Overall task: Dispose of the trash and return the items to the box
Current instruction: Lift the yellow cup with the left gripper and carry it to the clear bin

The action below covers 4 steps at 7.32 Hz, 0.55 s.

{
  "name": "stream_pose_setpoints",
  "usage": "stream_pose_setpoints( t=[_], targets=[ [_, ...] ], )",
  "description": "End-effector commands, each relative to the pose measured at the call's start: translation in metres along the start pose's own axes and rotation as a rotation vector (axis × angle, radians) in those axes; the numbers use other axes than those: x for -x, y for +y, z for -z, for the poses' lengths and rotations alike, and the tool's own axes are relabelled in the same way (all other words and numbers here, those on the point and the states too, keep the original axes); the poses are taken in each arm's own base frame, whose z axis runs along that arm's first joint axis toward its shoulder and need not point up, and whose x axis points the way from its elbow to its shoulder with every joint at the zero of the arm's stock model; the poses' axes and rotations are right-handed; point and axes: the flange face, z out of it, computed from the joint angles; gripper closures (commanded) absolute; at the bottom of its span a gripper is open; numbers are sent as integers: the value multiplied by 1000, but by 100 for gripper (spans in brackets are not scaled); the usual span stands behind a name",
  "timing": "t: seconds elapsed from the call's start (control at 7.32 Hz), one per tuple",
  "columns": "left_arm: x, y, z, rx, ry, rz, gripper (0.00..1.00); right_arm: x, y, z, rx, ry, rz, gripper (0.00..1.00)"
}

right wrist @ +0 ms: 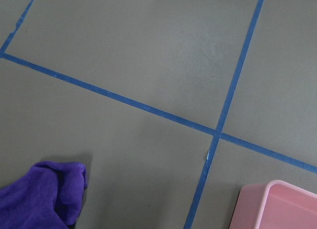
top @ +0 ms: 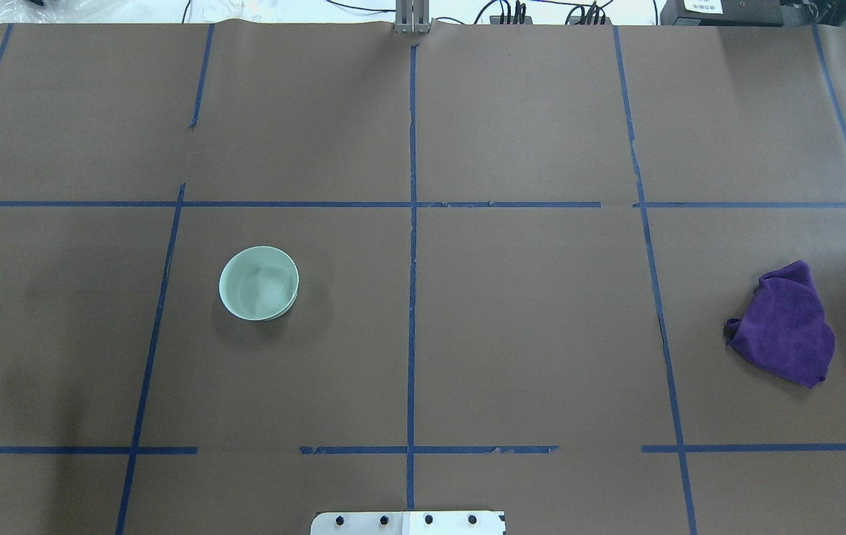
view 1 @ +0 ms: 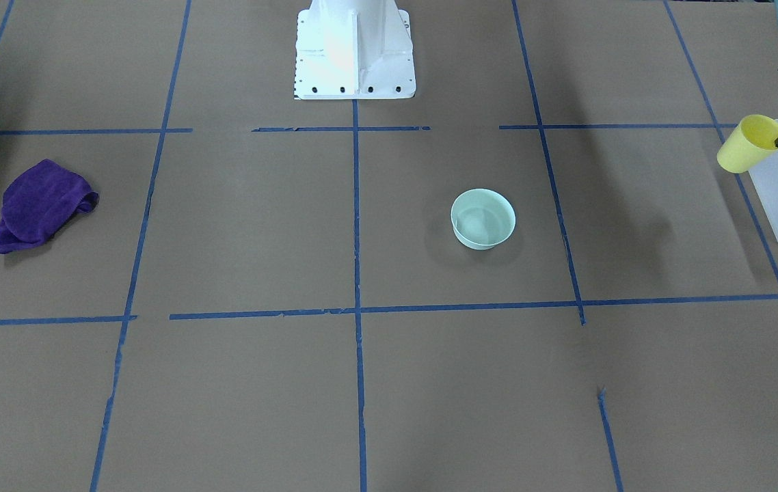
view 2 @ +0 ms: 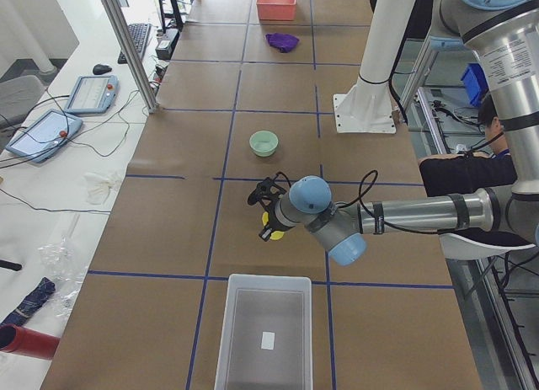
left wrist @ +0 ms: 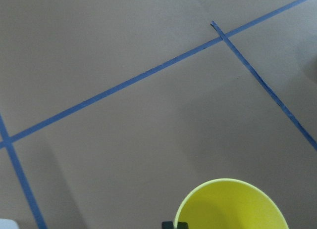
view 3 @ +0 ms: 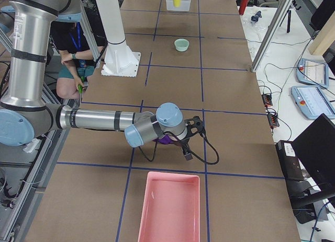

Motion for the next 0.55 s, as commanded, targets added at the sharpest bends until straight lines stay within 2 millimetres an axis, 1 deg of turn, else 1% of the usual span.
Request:
stream_pose_setpoints(
  t=[0.0, 0.14, 0.27, 0.41],
  targets=[
    [75, 42, 27, 58, -56, -91, 100, 0, 0, 0, 0, 1, 0, 0],
    [108, 54, 29, 81, -71, -121, 100, 0, 0, 0, 0, 1, 0, 0],
    [129, 68, 18, 101, -68, -138, 100, 0, 0, 0, 0, -1, 0, 0],
    [133, 75, 14, 109, -67, -119, 100, 0, -1, 0, -1, 1, 0, 0]
  ],
)
